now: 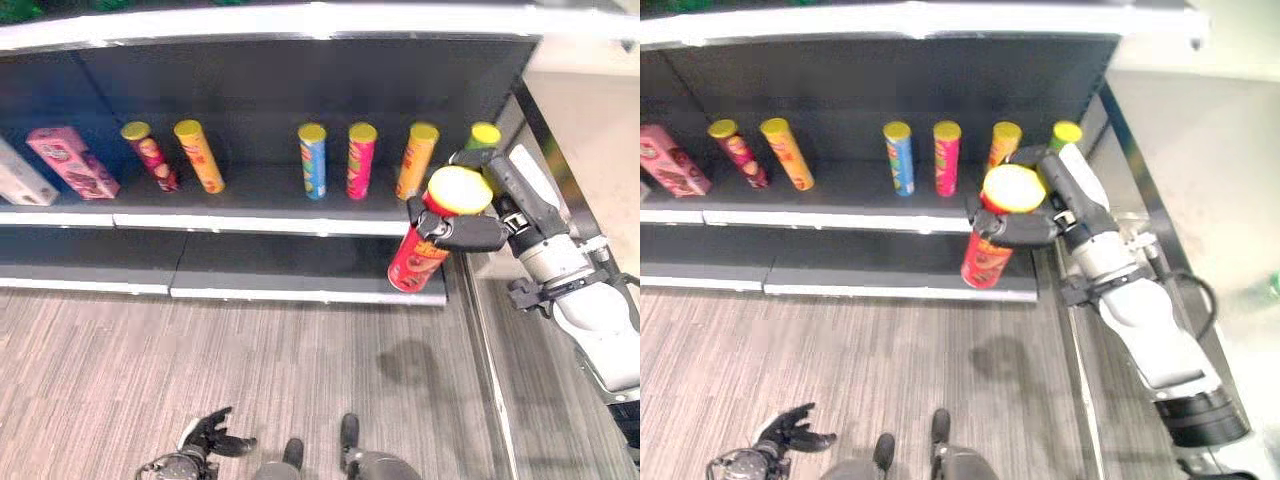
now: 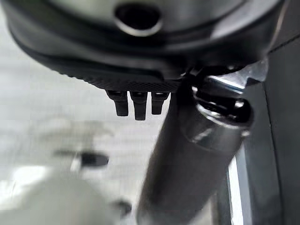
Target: Put the goods on the table back onto the shelves and tidy them up.
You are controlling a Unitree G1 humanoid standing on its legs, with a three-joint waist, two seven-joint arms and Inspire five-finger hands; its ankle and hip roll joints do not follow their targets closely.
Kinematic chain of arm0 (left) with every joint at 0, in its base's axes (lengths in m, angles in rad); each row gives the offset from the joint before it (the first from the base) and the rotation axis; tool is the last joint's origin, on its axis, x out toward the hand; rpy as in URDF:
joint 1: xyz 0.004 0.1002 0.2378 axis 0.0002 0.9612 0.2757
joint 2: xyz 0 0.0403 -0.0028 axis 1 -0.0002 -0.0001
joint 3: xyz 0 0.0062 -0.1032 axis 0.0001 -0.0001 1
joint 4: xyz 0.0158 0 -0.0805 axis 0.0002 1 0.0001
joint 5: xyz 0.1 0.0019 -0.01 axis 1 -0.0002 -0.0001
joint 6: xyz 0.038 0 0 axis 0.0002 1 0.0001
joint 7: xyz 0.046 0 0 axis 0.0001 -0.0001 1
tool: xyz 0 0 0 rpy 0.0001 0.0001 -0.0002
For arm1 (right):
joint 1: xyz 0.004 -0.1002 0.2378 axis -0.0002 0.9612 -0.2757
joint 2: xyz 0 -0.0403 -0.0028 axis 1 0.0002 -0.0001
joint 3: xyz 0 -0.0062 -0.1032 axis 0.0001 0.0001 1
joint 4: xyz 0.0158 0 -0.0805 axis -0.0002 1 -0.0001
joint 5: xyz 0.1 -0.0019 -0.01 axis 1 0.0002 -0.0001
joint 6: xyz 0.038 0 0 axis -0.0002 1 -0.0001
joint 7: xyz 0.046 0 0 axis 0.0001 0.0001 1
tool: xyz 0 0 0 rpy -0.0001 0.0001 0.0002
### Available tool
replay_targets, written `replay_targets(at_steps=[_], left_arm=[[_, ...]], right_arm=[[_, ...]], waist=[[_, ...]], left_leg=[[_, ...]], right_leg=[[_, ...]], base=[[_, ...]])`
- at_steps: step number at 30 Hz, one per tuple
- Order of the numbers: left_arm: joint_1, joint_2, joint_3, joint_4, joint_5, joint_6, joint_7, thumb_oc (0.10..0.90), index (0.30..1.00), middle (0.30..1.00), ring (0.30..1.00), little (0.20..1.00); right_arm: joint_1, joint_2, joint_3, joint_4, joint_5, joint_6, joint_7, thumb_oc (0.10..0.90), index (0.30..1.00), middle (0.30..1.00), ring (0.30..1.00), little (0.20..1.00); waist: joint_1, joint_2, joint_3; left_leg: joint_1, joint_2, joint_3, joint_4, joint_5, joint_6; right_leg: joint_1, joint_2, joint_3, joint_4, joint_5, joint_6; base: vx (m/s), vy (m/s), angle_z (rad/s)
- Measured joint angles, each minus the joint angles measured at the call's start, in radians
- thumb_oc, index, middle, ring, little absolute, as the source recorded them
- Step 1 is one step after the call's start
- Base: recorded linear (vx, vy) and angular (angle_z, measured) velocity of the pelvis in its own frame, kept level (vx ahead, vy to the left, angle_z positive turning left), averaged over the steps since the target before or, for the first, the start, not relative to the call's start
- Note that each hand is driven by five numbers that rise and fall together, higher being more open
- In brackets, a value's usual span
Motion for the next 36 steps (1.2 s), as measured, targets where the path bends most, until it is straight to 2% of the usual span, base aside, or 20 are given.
replay_targets(at_steps=[2,4,8,11,12,14,15,16,18,21,22,23,24,25,26,27,28,29,33,36], left_arm=[[0.002,0.002,0.013,-0.056,-0.025,0.004,0.002,0.800,0.900,0.900,0.900,0.900],[-0.028,0.004,0.013,-0.062,-0.033,-0.003,0.002,0.800,0.900,0.900,0.900,0.900],[-0.072,0.002,0.026,-0.011,-0.057,-0.011,0.011,0.800,0.900,0.900,0.900,0.900],[-0.088,0.006,0.030,0.020,-0.053,-0.012,0.025,0.800,0.900,0.900,0.900,0.900],[-0.093,0.003,0.027,0.029,-0.041,-0.008,0.025,0.800,0.900,0.900,0.900,0.900],[-0.080,-0.015,-0.007,0.046,0.012,-0.001,0.024,0.800,0.900,0.900,0.900,0.900],[-0.079,-0.028,-0.012,0.064,0.028,0.008,0.024,0.800,0.900,0.900,0.900,0.900],[-0.067,-0.021,-0.004,0.051,0.030,0.009,0.031,0.800,0.900,0.900,0.900,0.900],[-0.064,0.021,-0.004,0.048,0.069,0.008,0.032,0.800,0.900,0.900,0.900,0.900],[-0.058,0.082,0.013,0.055,0.097,0.012,0.055,0.800,0.900,0.900,0.900,0.900],[-0.055,0.098,0.016,0.076,0.098,0.009,0.062,0.800,0.900,0.900,0.900,0.900],[-0.061,0.108,0.015,0.096,0.099,0.010,0.072,0.800,0.900,0.900,0.900,0.900],[-0.058,0.127,0.015,0.117,0.100,0.022,0.087,0.800,0.900,0.900,0.900,0.900],[-0.056,0.130,0.014,0.118,0.100,0.023,0.089,0.800,0.900,0.900,0.900,0.900],[-0.042,0.144,0.011,0.111,0.100,0.023,0.088,0.800,0.900,0.900,0.900,0.900],[-0.032,0.131,0.007,0.111,0.099,0.020,0.090,0.800,0.900,0.900,0.900,0.900],[-0.023,0.135,0.017,0.117,0.099,0.022,0.094,0.800,0.900,0.900,0.900,0.900],[-0.008,0.106,0.002,0.111,0.099,0.033,0.083,0.800,0.900,0.900,0.900,0.900],[0.019,0.065,-0.002,0.056,0.097,0.029,0.079,0.800,0.900,0.900,0.900,0.900],[0.018,0.038,0.003,0.037,0.095,0.027,0.079,0.800,0.900,0.900,0.900,0.900]], right_arm=[[-0.001,-0.002,0.011,0.000,-0.042,0.006,0.004,0.400,0.300,0.300,0.300,0.300],[-0.004,0.005,0.011,0.000,-0.076,0.005,0.008,0.400,0.300,0.300,0.300,0.300],[-0.004,0.049,0.029,0.000,-0.146,0.005,0.015,0.400,0.300,0.300,0.300,0.300],[-0.008,0.068,0.043,0.022,-0.217,0.010,-0.011,0.400,0.300,0.300,0.300,0.300],[0.002,0.066,0.034,0.023,-0.236,0.015,-0.012,0.400,0.300,0.300,0.300,0.300],[0.050,0.074,-0.013,0.018,-0.275,0.030,-0.022,0.400,0.300,0.300,0.300,0.300],[0.062,0.084,-0.029,0.005,-0.295,0.034,-0.024,0.400,0.300,0.300,0.300,0.300],[0.076,0.125,-0.036,0.001,-0.305,0.034,-0.038,0.400,0.300,0.300,0.300,0.300],[0.084,0.140,-0.005,-0.029,-0.323,0.039,-0.041,0.400,0.300,0.300,0.300,0.300],[0.063,0.182,0.054,-0.044,-0.357,0.034,-0.043,0.400,0.300,0.300,0.300,0.300],[0.065,0.180,0.067,-0.040,-0.364,0.032,-0.044,0.400,0.300,0.300,0.300,0.300],[0.079,0.181,0.075,-0.030,-0.373,0.037,-0.044,0.400,0.300,0.300,0.300,0.300],[0.089,0.172,0.093,-0.014,-0.382,0.050,-0.042,0.400,0.300,0.300,0.300,0.300],[0.088,0.172,0.094,-0.011,-0.381,0.050,-0.043,0.400,0.300,0.300,0.300,0.300],[0.063,0.172,0.097,0.007,-0.380,0.050,-0.056,0.400,0.300,0.300,0.300,0.300],[0.048,0.177,0.107,0.026,-0.380,0.042,-0.069,0.400,0.300,0.300,0.300,0.300],[0.015,0.197,0.129,0.060,-0.381,0.039,-0.073,0.400,0.300,0.300,0.300,0.300],[0.011,0.199,0.125,0.090,-0.381,0.043,-0.079,0.400,0.300,0.300,0.300,0.300],[0.003,0.190,0.116,0.125,-0.393,0.067,-0.111,0.400,0.300,0.300,0.300,0.300],[0.001,0.190,0.117,0.124,-0.421,0.073,-0.132,0.400,0.300,0.300,0.300,0.300]], waist=[[0.002,-0.006,0.015],[0.005,-0.012,0.054],[0.032,-0.003,0.067],[0.006,0.017,0.070],[0.001,0.030,0.069],[-0.025,0.104,0.030],[-0.022,0.131,0.017],[-0.021,0.112,0.015],[-0.021,0.066,-0.007],[0.001,0.056,-0.013],[0.000,0.063,-0.010],[-0.011,0.069,-0.008],[-0.012,0.064,-0.007],[-0.012,0.062,-0.006],[-0.029,0.030,-0.006],[-0.032,0.008,-0.012],[-0.019,-0.013,-0.011],[-0.031,-0.020,-0.011],[-0.013,0.000,-0.006],[-0.016,0.045,0.000]], left_leg=[[-0.109,-0.005,0.003,0.118,-0.006,-0.019],[-0.170,0.012,0.047,0.183,0.005,-0.042],[-0.184,0.184,0.055,0.043,0.045,-0.105],[-0.180,0.331,0.113,-0.056,0.064,-0.135],[-0.168,0.332,0.134,-0.042,0.063,-0.136],[-0.122,0.265,0.176,-0.043,0.061,-0.129],[-0.096,0.235,0.183,-0.055,0.081,-0.084],[-0.075,0.194,0.219,-0.050,0.114,-0.080],[-0.067,0.100,0.247,-0.049,0.096,-0.040],[-0.038,0.023,0.284,-0.042,0.060,0.014],[-0.023,0.016,0.286,-0.047,0.045,0.037],[-0.002,0.021,0.273,-0.049,0.028,0.057],[0.032,0.026,0.276,-0.049,0.024,0.062],[0.038,0.028,0.278,-0.049,0.023,0.062],[0.049,0.023,0.276,-0.050,0.008,0.061],[0.054,0.024,0.282,-0.050,-0.020,0.053],[0.062,0.022,0.302,-0.050,-0.029,0.044],[0.075,0.025,0.278,-0.051,-0.038,0.026],[0.075,0.070,0.265,-0.050,-0.043,-0.008],[0.075,0.098,0.235,-0.050,-0.053,-0.024]], right_leg=[[0.008,-0.007,-0.089,-0.034,0.001,-0.001],[0.021,-0.025,-0.104,-0.039,-0.010,0.002],[0.026,-0.045,-0.088,-0.037,-0.004,0.014],[0.030,-0.055,-0.080,-0.037,-0.016,0.035],[0.045,-0.067,-0.087,-0.036,-0.018,0.068],[0.106,-0.105,-0.110,-0.036,-0.045,0.121],[0.116,-0.132,-0.138,-0.023,-0.059,0.114],[0.114,-0.200,-0.194,0.023,-0.070,0.121],[0.088,-0.318,-0.188,0.092,-0.082,0.170],[-0.036,-0.417,-0.196,0.328,-0.057,0.164],[-0.085,-0.434,-0.149,0.440,-0.040,0.172],[-0.134,-0.434,-0.104,0.540,-0.068,0.193],[-0.138,-0.384,-0.097,0.456,-0.146,0.211],[-0.138,-0.375,-0.106,0.432,-0.145,0.210],[-0.141,-0.297,-0.195,0.242,-0.063,0.184],[-0.159,-0.261,-0.215,0.187,-0.028,0.208],[-0.170,-0.229,-0.217,0.149,-0.010,0.196],[-0.139,-0.199,-0.206,0.097,0.061,0.147],[-0.074,-0.130,-0.193,-0.038,0.112,0.094],[-0.054,-0.103,-0.218,-0.038,0.090,0.085]], base=[[-0.04,0.167,1.22],[0.06,0.183,1.06],[0.18,0.264,0.16],[0.25,0.409,-0.14],[0.51,0.903,0.11],[0.31,0.570,0.11],[0.15,0.416,-0.28],[0.14,0.418,-0.22],[0.10,0.386,-0.14],[0.10,0.339,-0.33],[0.12,0.168,0.01],[0.16,0.118,0.13],[0.12,0.065,0.17],[0.24,0.049,0.32],[0.16,0.020,0.33],[0.27,-0.006,0.09],[0.14,-0.046,0.03],[0.20,-0.077,-0.11],[0.14,-0.108,0.01],[0.16,-0.156,0.20]])
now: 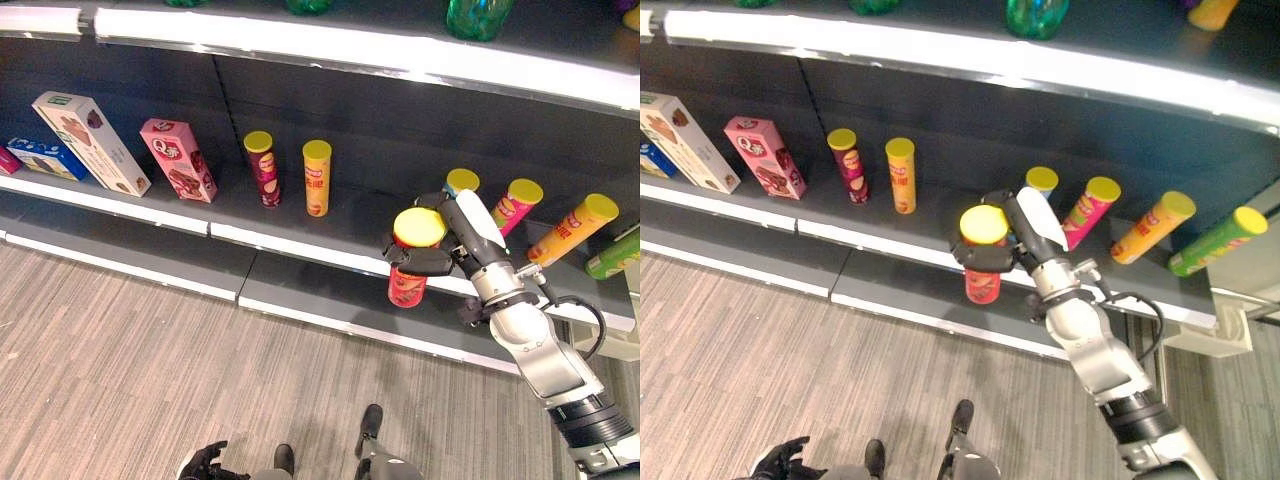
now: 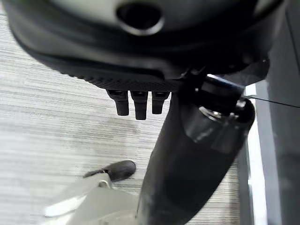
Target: Put the goods on the table back onto the shelves and tidy them up.
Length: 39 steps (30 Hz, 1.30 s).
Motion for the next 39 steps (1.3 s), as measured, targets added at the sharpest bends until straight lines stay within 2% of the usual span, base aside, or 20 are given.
replay_targets(at_steps=[3,5,10,13,16,19,21,27,33,39], left_arm=[[-0.003,-0.019,-0.009,-0.036,-0.001,-0.001,0.000,0.800,0.900,0.900,0.900,0.900],[-0.003,-0.021,-0.010,-0.049,-0.003,-0.001,0.004,0.800,0.900,0.900,0.900,0.900],[-0.014,-0.017,-0.051,-0.086,-0.050,-0.008,0.016,0.800,0.900,0.900,0.900,0.900],[-0.020,-0.017,-0.069,-0.095,-0.081,-0.012,0.022,0.800,0.900,0.900,0.900,0.900],[-0.022,-0.017,-0.087,-0.100,-0.090,-0.022,0.037,0.800,0.900,0.900,0.900,0.900],[-0.024,-0.020,-0.089,-0.103,-0.101,-0.024,0.041,0.800,0.900,0.900,0.900,0.900],[-0.031,-0.018,-0.115,-0.114,-0.119,-0.036,0.054,0.800,0.900,0.900,0.900,0.900],[-0.043,-0.022,-0.126,-0.144,-0.120,-0.054,0.058,0.800,0.900,0.900,0.900,0.900],[-0.053,-0.022,-0.130,-0.164,-0.120,-0.071,0.062,0.800,0.900,0.900,0.900,0.900],[-0.053,-0.022,-0.134,-0.163,-0.120,-0.073,0.074,0.800,0.900,0.900,0.900,0.900]], right_arm=[[-0.005,0.015,0.002,0.002,-0.016,0.001,-0.023,0.400,0.300,0.300,0.300,0.300],[-0.019,0.034,0.005,0.022,-0.035,0.001,-0.042,0.400,0.300,0.300,0.300,0.300],[-0.187,0.093,0.026,0.200,-0.089,0.022,-0.160,0.400,0.300,0.300,0.300,0.300],[-0.287,0.083,0.030,0.280,-0.108,0.040,-0.208,0.400,0.300,0.300,0.300,0.300],[-0.376,0.066,0.027,0.362,-0.122,0.054,-0.271,0.400,0.300,0.300,0.300,0.300],[-0.407,0.032,0.003,0.392,-0.125,0.069,-0.314,0.400,0.300,0.300,0.300,0.300],[-0.442,0.002,-0.011,0.476,-0.136,0.082,-0.380,0.400,0.300,0.300,0.300,0.300],[-0.489,0.000,-0.074,0.507,-0.134,0.105,-0.464,0.400,0.300,0.300,0.300,0.300],[-0.553,0.000,-0.077,0.551,-0.117,0.110,-0.538,0.400,0.300,0.300,0.300,0.300],[-0.599,-0.003,-0.082,0.585,-0.099,0.112,-0.581,0.400,0.300,0.300,0.300,0.300]], waist=[[0.021,0.027,0.012],[0.018,0.032,0.014],[0.057,0.058,0.032],[0.102,0.084,0.058],[0.104,0.106,0.083],[0.127,0.116,0.102],[0.128,0.126,0.122],[0.129,0.154,0.155],[0.131,0.154,0.155],[0.131,0.154,0.155]], left_leg=[[-0.017,0.019,-0.024,0.000,0.002,-0.012],[-0.036,0.021,-0.045,0.004,0.003,-0.018],[-0.118,0.019,-0.073,0.018,0.014,-0.032],[-0.159,0.015,-0.083,0.018,0.023,-0.038],[-0.182,0.011,-0.108,0.018,0.029,-0.042],[-0.203,0.008,-0.122,0.017,0.032,-0.043],[-0.219,0.001,-0.141,0.017,0.032,-0.043],[-0.251,-0.013,-0.160,0.019,0.034,-0.043],[-0.289,-0.045,-0.170,0.067,0.034,-0.043],[-0.301,-0.051,-0.180,0.080,0.034,-0.043]], right_leg=[[-0.002,0.013,-0.028,0.000,-0.011,-0.004],[-0.011,0.011,-0.047,0.000,-0.015,-0.005],[-0.077,-0.001,-0.066,0.000,-0.007,-0.003],[-0.107,-0.003,-0.074,0.000,-0.002,-0.009],[-0.122,-0.010,-0.099,0.000,0.000,-0.011],[-0.138,-0.014,-0.108,0.001,0.007,-0.021],[-0.140,-0.022,-0.120,0.000,0.006,-0.020],[-0.160,-0.047,-0.126,0.001,0.006,-0.020],[-0.161,-0.072,-0.125,0.001,0.006,-0.020],[-0.161,-0.083,-0.125,0.001,0.008,-0.018]], base=[[0.08,-0.125,0.24],[0.01,-0.075,0.23],[-0.02,-0.048,0.19],[-0.02,-0.031,0.09],[-0.02,-0.015,0.23],[-0.01,-0.010,0.20],[-0.02,-0.015,0.29],[-0.01,-0.005,0.12],[0.00,-0.013,0.13],[0.00,-0.011,0.06]])
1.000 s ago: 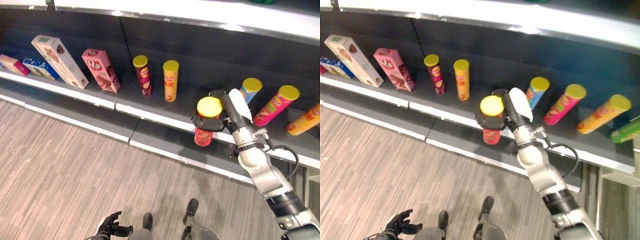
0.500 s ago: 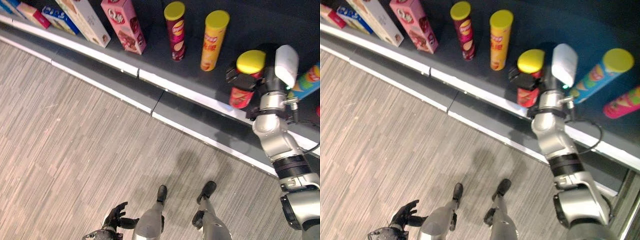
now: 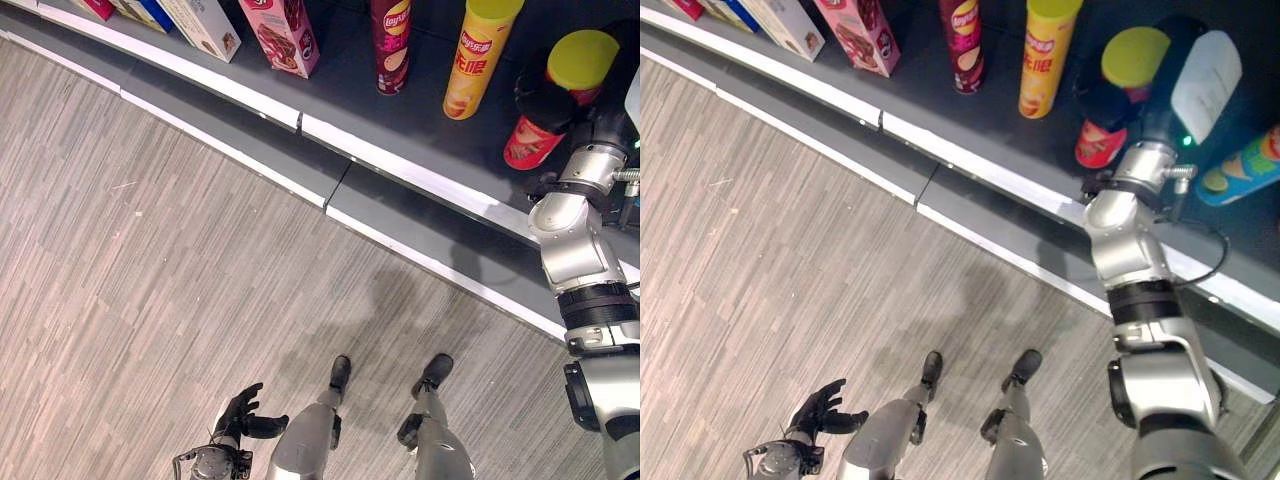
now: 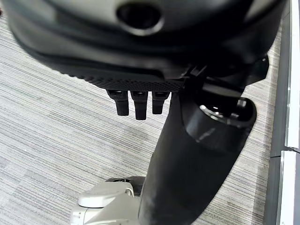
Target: Put the goods on the table back onto the shelves and tidy them up.
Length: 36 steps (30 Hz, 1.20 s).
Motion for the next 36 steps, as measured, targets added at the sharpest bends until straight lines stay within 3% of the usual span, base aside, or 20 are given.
replay_targets(at_steps=[13,20,33,34,35,36], left_arm=[[-0.020,0.006,-0.030,-0.017,0.000,-0.010,0.025,0.800,0.900,0.900,0.900,0.900],[-0.020,0.006,-0.030,-0.020,0.000,-0.011,0.027,0.800,0.900,0.900,0.900,0.900],[-0.022,0.007,-0.033,-0.020,-0.001,-0.013,0.028,0.800,0.900,0.900,0.900,0.900],[-0.022,0.007,-0.033,-0.022,-0.001,-0.014,0.028,0.800,0.900,0.900,0.900,0.900],[-0.022,0.007,-0.033,-0.025,-0.001,-0.014,0.028,0.800,0.900,0.900,0.900,0.900],[-0.022,0.007,-0.033,-0.027,-0.001,-0.014,0.028,0.800,0.900,0.900,0.900,0.900]], right_arm=[[-0.008,-0.022,-0.023,0.118,0.115,0.002,-0.066,0.400,0.300,0.300,0.300,0.300],[-0.024,-0.033,-0.021,0.119,0.137,0.002,-0.067,0.400,0.300,0.300,0.300,0.300],[-0.109,-0.093,0.011,0.192,0.141,0.002,-0.080,0.400,0.300,0.300,0.300,0.300],[-0.109,-0.093,0.011,0.192,0.141,0.002,-0.080,0.491,0.436,0.436,0.436,0.436],[-0.109,-0.093,0.011,0.192,0.141,0.002,-0.081,0.800,0.900,0.900,0.900,0.900],[-0.110,-0.093,0.011,0.192,0.142,0.002,-0.081,0.800,0.900,0.900,0.900,0.900]], waist=[[-0.001,0.004,-0.003],[0.002,0.021,-0.014],[0.039,0.031,-0.021],[0.042,0.031,-0.021],[0.044,0.031,-0.021],[0.046,0.031,-0.021]], left_leg=[[-0.007,0.005,-0.003,-0.035,0.008,0.012],[-0.014,0.004,-0.003,-0.032,0.008,0.012],[-0.054,0.004,-0.031,-0.031,0.016,0.001],[-0.054,0.003,-0.031,-0.031,0.016,0.001],[-0.054,0.003,-0.031,-0.031,0.016,0.001],[-0.054,0.002,-0.031,-0.031,0.016,0.001]], right_leg=[[-0.023,0.001,0.002,0.000,0.009,0.010],[-0.028,0.001,0.001,0.000,0.009,0.010],[-0.053,-0.001,-0.024,0.000,0.009,0.010],[-0.052,-0.001,-0.024,0.000,0.009,0.010],[-0.052,-0.002,-0.024,0.000,0.009,0.010],[-0.052,-0.002,-0.024,0.000,0.009,0.010]], base=[[0.00,-0.009,0.01],[0.00,-0.010,0.00],[0.01,-0.007,0.05],[0.00,0.000,0.00],[0.00,0.000,0.00],[0.00,0.000,0.00]])
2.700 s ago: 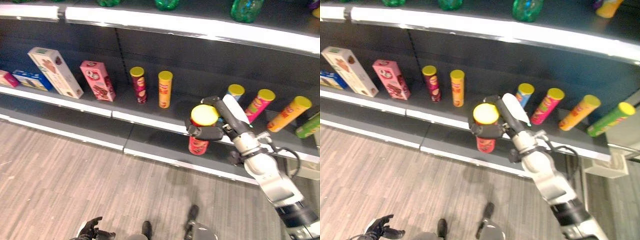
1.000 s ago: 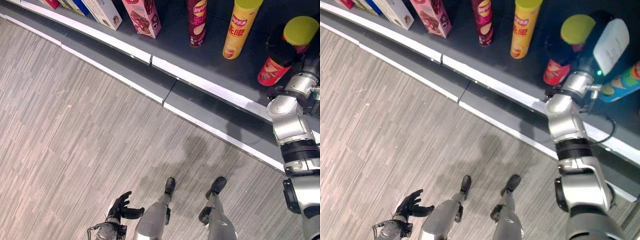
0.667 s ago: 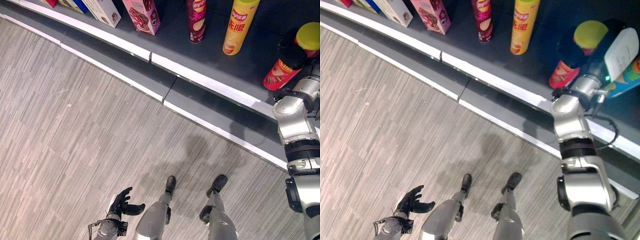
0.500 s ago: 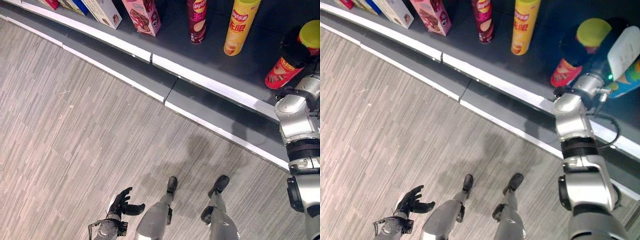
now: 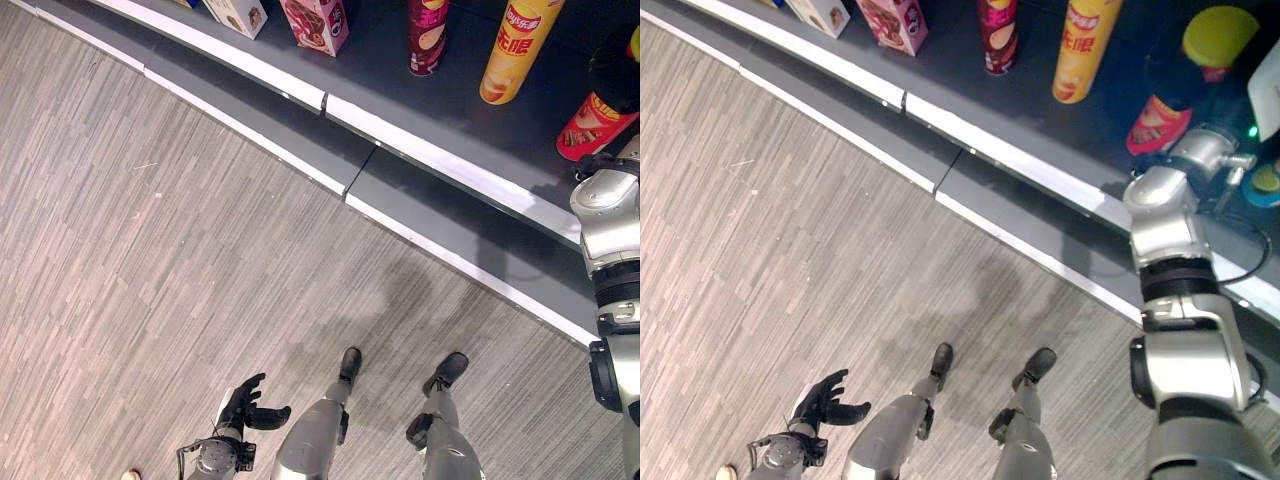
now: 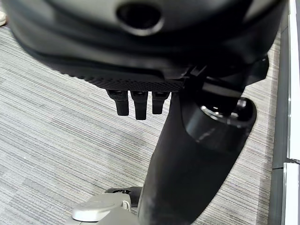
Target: Put the goods on the table back onto the shelves and tidy them up.
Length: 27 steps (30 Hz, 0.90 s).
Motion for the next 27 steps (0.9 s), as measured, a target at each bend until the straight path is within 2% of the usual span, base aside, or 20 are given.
replay_targets(at_steps=[5,14,16,19,20,21,22,23,24,25,26,27], left_arm=[[-0.004,0.002,-0.034,-0.012,0.000,0.000,0.002,0.800,0.900,0.900,0.900,0.900],[-0.004,0.002,-0.036,-0.011,-0.001,0.001,0.003,0.800,0.900,0.900,0.900,0.900],[-0.010,0.001,-0.036,-0.010,-0.001,0.002,0.004,0.800,0.900,0.900,0.900,0.900],[-0.028,0.002,-0.033,-0.008,0.001,0.004,0.006,0.800,0.900,0.900,0.900,0.900],[-0.043,0.000,-0.031,-0.005,0.002,0.004,0.006,0.800,0.900,0.900,0.900,0.900],[-0.058,0.000,-0.025,-0.009,0.002,0.004,0.005,0.800,0.900,0.900,0.900,0.900],[-0.060,0.001,-0.023,-0.010,0.002,0.004,0.006,0.800,0.900,0.900,0.900,0.900],[-0.081,0.002,-0.053,-0.025,0.006,0.025,0.014,0.800,0.900,0.900,0.900,0.900],[-0.050,0.014,0.044,-0.024,0.021,0.067,0.002,0.800,0.900,0.900,0.900,0.900],[-0.020,-0.005,0.119,-0.020,0.024,0.082,-0.002,0.800,0.900,0.900,0.900,0.900],[0.017,0.011,0.133,0.004,0.029,0.081,0.002,0.800,0.900,0.900,0.900,0.900],[0.012,0.037,0.161,0.148,0.054,0.081,-0.026,0.800,0.900,0.900,0.900,0.900]], right_arm=[[-0.007,0.000,0.000,0.000,0.003,0.000,-0.002,0.800,0.900,0.900,0.900,0.900],[-0.007,0.000,-0.001,-0.008,0.012,0.000,-0.005,0.800,0.900,0.900,0.900,0.900],[0.002,0.000,-0.010,-0.058,0.015,0.000,-0.008,0.800,0.900,0.900,0.900,0.900],[0.065,0.008,-0.022,-0.248,0.004,-0.008,-0.014,0.800,0.900,0.900,0.900,0.900],[0.114,0.010,-0.037,-0.351,-0.006,-0.009,-0.014,0.800,0.900,0.900,0.900,0.900],[0.151,0.016,-0.052,-0.412,-0.033,-0.019,-0.016,0.800,0.900,0.900,0.900,0.900],[0.149,0.016,-0.052,-0.401,-0.035,-0.020,-0.022,0.800,0.900,0.900,0.900,0.900],[0.267,0.065,-0.139,-0.508,-0.021,-0.018,0.038,0.800,0.900,0.900,0.900,0.900],[0.631,0.330,-0.280,-0.904,0.003,-0.064,0.137,0.800,0.900,0.900,0.900,0.900],[0.853,0.503,-0.240,-1.069,0.017,-0.101,0.178,0.800,0.900,0.900,0.900,0.900],[0.949,0.529,-0.138,-1.043,0.054,-0.123,0.209,0.800,0.900,0.900,0.900,0.900],[1.060,0.450,-0.057,-0.832,0.112,-0.132,0.333,0.800,0.900,0.900,0.900,0.900]], waist=[[-0.001,0.000,0.000],[-0.023,-0.001,0.001],[-0.032,-0.004,0.003],[-0.057,-0.024,0.017],[-0.074,-0.037,0.018],[-0.091,-0.051,0.017],[-0.092,-0.051,0.017],[-0.099,-0.081,0.023],[-0.109,-0.136,0.019],[-0.132,-0.175,0.020],[-0.194,-0.234,0.009],[-0.276,-0.305,-0.083]], left_leg=[[0.001,-0.001,-0.002,0.000,0.000,0.000],[0.006,-0.005,0.001,0.002,0.000,0.000],[0.005,-0.012,0.005,0.013,0.000,0.000],[-0.003,-0.032,0.007,0.058,-0.001,0.001],[0.016,-0.032,0.007,0.042,-0.001,0.001],[0.050,-0.027,0.007,-0.020,0.014,0.025],[0.049,-0.033,0.007,-0.021,0.017,0.029],[0.049,-0.035,0.021,-0.002,0.017,0.027],[0.069,-0.035,0.086,0.018,0.014,0.024],[0.100,-0.032,0.134,0.021,0.014,0.024],[0.127,-0.040,0.162,0.045,0.001,0.042],[0.162,-0.055,0.189,0.078,-0.100,0.117]], right_leg=[[0.002,0.000,-0.001,0.000,0.000,0.000],[0.006,-0.001,0.003,0.000,0.002,-0.002],[0.007,-0.003,0.010,0.000,0.005,-0.006],[0.021,-0.024,0.023,0.001,0.009,-0.006],[0.030,-0.021,0.027,0.001,0.013,-0.005],[0.031,-0.024,0.032,0.000,0.023,0.009],[0.031,-0.030,0.034,0.000,0.028,0.016],[0.022,-0.029,0.055,0.001,0.035,0.019],[0.047,-0.019,0.066,0.004,0.035,0.018],[0.070,-0.014,0.087,0.005,0.035,0.018],[0.087,-0.016,0.126,0.005,0.042,0.014],[0.097,-0.017,0.247,0.003,0.043,0.042]], base=[[0.00,0.007,0.00],[0.00,0.034,-0.01],[-0.02,0.067,-0.05],[-0.01,0.045,0.00],[0.00,0.023,-0.05],[-0.04,0.207,-0.04],[-0.04,0.298,-0.04],[-0.05,0.362,-0.16],[-0.01,0.269,-0.44],[-0.04,0.258,-0.76],[-0.05,0.250,-1.91],[-0.09,0.233,-1.95]])
